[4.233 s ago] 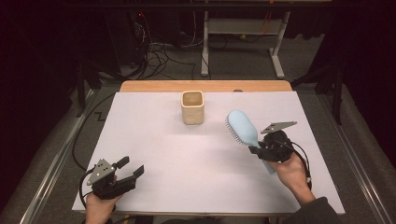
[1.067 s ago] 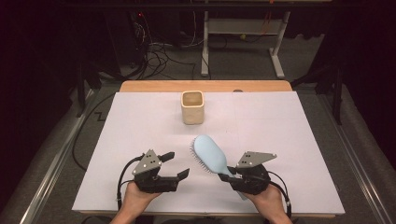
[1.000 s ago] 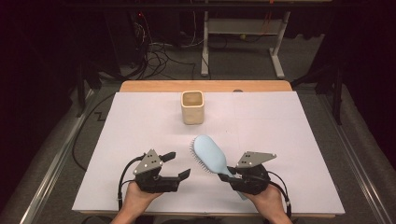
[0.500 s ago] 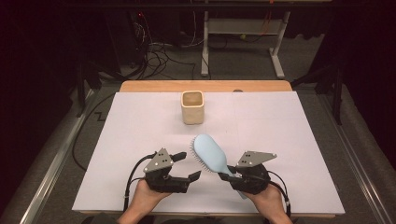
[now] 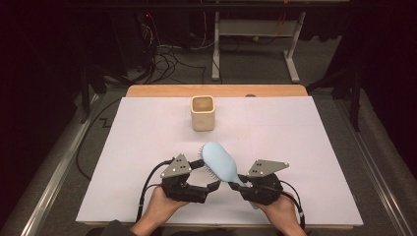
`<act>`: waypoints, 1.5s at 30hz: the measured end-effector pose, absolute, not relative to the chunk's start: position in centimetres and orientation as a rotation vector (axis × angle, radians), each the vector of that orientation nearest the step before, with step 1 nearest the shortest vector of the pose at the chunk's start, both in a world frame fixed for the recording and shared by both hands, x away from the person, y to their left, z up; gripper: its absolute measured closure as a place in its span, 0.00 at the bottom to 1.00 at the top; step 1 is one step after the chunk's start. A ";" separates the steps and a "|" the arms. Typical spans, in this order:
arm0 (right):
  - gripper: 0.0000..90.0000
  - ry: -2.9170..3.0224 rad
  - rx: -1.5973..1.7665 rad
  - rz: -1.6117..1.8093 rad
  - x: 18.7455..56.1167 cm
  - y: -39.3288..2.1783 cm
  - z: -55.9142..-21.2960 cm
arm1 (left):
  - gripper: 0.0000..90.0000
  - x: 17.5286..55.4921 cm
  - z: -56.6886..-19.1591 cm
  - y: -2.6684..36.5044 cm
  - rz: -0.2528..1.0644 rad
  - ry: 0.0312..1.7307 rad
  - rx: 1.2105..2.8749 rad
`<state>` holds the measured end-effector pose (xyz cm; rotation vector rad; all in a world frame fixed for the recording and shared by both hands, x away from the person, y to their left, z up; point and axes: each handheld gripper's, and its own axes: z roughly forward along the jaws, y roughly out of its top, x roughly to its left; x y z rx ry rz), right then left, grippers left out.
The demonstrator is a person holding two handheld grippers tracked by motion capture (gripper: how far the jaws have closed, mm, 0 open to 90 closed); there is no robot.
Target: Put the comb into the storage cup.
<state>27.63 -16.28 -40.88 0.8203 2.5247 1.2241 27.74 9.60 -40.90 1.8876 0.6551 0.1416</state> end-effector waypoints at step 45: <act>0.78 2.487 0.709 1.185 26.6 -13.7 -41.1 | 0.33 28.7 -40.3 7.8 0.084 0.775 1.884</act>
